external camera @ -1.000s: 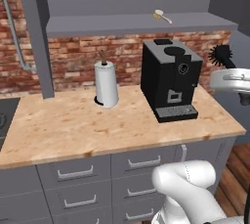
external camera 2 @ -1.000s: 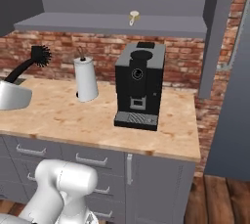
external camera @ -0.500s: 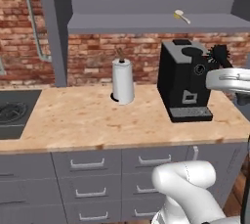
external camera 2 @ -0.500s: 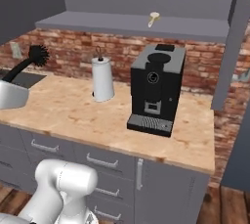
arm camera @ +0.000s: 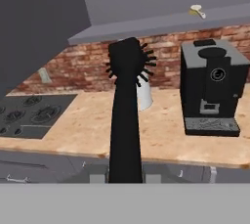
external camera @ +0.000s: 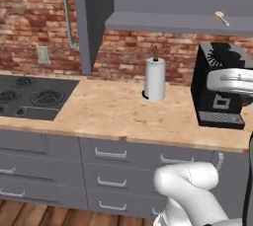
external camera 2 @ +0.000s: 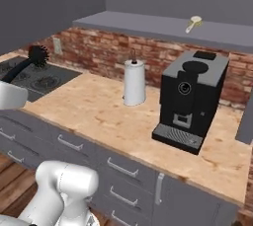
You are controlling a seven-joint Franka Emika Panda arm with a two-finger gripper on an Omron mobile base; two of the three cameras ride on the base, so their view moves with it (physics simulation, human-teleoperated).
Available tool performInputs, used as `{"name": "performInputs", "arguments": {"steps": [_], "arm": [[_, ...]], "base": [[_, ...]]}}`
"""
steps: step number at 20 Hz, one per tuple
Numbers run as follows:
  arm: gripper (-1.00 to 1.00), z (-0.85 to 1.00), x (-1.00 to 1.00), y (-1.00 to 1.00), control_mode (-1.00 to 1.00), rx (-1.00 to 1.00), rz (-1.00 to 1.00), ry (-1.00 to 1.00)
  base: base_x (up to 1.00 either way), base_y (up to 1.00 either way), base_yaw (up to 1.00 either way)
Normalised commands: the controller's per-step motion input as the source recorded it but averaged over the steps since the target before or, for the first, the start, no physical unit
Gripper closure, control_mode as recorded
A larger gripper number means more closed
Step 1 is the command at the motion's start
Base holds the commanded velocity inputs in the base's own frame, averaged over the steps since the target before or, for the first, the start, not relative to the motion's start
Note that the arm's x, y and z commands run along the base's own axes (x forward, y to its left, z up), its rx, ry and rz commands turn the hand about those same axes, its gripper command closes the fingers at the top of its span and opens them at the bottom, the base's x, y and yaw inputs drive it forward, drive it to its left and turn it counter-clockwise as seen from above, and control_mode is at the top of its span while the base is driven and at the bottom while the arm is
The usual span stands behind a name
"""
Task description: Locate and retrieve the dish brush and dish brush from the cabinet. Place them next to the sink.
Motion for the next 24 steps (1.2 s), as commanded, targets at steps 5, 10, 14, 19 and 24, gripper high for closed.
{"name": "performInputs", "arguments": {"steps": [5,10,14,19,24], "arm": [[1.00,0.00,0.00,0.00,1.00,0.00,0.00,0.00],[1.00,0.00,0.00,0.00,1.00,0.00,0.00,0.00],[1.00,0.00,0.00,0.00,1.00,0.00,0.00,0.00],[1.00,0.00,0.00,0.00,1.00,0.00,0.00,0.00],[1.00,0.00,0.00,0.00,1.00,0.00,0.00,0.00]], "base": [[-0.09,0.17,0.46],[0.00,0.16,0.48],[0.00,0.17,0.48],[-0.03,0.19,0.47],[-0.01,0.26,0.45]]}}
